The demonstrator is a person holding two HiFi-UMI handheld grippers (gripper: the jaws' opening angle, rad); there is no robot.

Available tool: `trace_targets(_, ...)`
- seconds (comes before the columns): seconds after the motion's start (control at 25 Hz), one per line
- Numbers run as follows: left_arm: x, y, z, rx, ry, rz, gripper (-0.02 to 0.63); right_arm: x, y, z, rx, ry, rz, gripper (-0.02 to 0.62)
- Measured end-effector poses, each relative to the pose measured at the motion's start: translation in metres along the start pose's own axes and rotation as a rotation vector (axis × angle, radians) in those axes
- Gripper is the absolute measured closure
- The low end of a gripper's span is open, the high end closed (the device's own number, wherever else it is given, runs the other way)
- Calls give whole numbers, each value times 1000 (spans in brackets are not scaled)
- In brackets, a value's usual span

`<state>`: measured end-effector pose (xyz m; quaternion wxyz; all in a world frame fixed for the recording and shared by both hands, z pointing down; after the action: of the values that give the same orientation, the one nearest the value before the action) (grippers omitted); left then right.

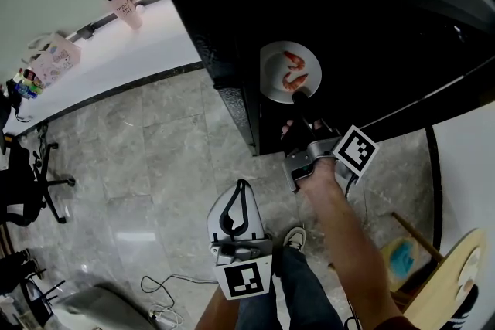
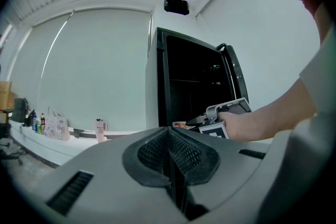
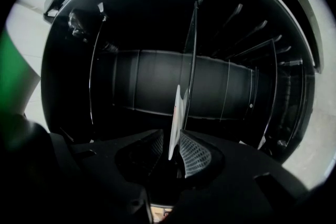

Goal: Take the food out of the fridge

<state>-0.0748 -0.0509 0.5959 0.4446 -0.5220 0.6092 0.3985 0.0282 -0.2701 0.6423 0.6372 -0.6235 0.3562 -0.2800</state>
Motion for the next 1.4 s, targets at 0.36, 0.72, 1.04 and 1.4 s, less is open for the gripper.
trace_targets(0.36, 1, 1, 1, 5, -2, 7, 592, 1, 0, 1, -26, -20, -11, 502)
trace_targets(0.72, 0, 0, 0, 6, -5, 10, 592, 3, 3, 2, -48, -41, -54, 503)
trace_targets(1.04, 0, 0, 0, 9, -6, 13, 594, 1, -1, 3, -87, -55, -109, 555)
trace_targets(1.4, 0, 1, -1, 11, -8, 9, 592, 1, -1, 3, -99, -62, -115, 563)
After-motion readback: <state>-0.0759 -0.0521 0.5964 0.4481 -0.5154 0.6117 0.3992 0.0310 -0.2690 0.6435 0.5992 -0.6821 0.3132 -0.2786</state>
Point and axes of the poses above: the fingertips, and each gripper's own axes: z backward along the fingers, y to its left, x out of its top, the point moved 7 cm from there along z, backward along the fingers, and after that the axes turned 8 degrees about y, right-handed, at the moved point
